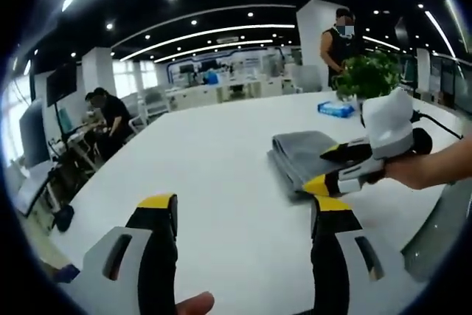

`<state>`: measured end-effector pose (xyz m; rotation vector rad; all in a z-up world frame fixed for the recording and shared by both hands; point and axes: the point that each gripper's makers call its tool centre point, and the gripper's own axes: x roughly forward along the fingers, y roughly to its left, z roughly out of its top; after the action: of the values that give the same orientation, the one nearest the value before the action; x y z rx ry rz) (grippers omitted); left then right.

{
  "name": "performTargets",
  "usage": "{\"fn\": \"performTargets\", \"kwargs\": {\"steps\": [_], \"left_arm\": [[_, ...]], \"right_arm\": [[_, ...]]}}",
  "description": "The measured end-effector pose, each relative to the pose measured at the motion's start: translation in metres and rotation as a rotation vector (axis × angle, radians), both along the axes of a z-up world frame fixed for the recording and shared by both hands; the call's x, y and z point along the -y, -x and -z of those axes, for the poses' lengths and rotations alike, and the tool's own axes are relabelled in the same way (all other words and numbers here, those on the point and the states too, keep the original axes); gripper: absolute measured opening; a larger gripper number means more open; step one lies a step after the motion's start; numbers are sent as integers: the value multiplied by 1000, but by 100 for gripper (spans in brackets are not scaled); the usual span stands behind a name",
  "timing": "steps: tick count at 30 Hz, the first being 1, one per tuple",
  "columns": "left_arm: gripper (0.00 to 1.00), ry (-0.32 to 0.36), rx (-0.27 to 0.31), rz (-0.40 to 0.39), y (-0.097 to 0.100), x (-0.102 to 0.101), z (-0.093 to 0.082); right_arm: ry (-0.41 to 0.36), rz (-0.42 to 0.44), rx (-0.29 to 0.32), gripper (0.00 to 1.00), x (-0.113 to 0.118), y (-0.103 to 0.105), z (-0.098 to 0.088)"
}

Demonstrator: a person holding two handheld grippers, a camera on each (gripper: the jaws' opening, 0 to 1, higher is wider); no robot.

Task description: Open the folded towel by lifting each exposed corner and separating the folded layers until the towel lies flat within the target outline without major curled edges

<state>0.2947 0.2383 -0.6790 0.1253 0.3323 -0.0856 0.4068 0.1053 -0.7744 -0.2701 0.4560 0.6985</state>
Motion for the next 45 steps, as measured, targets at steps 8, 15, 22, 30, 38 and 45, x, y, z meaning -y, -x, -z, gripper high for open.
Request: {"fn": "performTargets", "kwargs": {"steps": [8,15,22,30,38,45], "left_arm": [[71,-4,-20,20,1,3,4],[70,-12,-29,25,0,2,6],[68,-36,-41,12,1,-3,9],[67,-40,-46,20,1,-2,10],[63,-74,-62,21,2,-4,12],[64,-69,-73,23,1,-3,15]], "right_arm": [[16,45,-12,48,0,-5,8],[-1,73,-32,25,5,-7,6],[-4,71,-40,10,1,-1,3],[-56,92,-63,5,6,-6,-12],[-45,80,-27,5,9,-8,-27],[-60,94,0,5,21,-12,-41]]}}
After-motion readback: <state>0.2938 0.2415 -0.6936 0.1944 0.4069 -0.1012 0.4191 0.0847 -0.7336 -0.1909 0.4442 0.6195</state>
